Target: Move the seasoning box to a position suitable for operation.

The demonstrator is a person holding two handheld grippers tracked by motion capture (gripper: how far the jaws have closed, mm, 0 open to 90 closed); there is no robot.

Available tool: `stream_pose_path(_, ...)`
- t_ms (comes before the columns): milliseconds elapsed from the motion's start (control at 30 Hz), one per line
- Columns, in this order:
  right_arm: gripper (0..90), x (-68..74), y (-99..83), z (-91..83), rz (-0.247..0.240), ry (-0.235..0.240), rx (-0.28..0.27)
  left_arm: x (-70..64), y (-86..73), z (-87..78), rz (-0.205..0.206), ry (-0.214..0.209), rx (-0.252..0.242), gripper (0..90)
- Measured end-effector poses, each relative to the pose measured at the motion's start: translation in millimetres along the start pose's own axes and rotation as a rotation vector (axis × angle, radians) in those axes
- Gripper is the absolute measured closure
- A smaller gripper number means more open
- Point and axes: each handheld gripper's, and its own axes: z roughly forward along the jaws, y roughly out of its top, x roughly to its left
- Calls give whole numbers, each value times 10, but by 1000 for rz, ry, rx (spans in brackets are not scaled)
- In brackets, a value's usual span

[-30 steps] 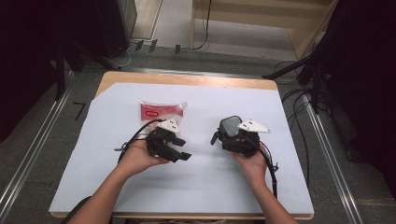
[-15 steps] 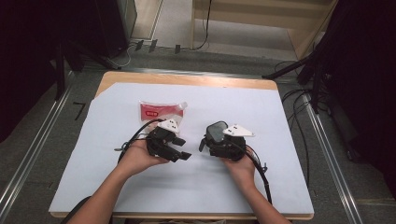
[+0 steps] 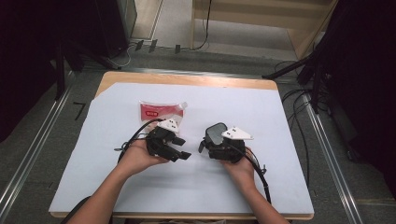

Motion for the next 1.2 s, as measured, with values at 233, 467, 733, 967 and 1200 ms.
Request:
stream_pose_path(233,97,6,9,-149,-23,10,51,39,-18,-33,-10,6,-11,398)
stream_pose_path(467,97,-10,-45,-346,-8,40,101,74,-32,-96,-14,22,-23,407)
stream_pose_path(733,100,-34,-77,-554,10,96,127,70,-17,-97,-8,27,-9,428)
stream_pose_path(967,316,-45,-55,-729,0,138,168,67,10,-23,-38,-7,-8,528)
stream_pose_path(1200,661,-193,-1,-830,58,150,134,74,85,24,-34,-4,-33,813)
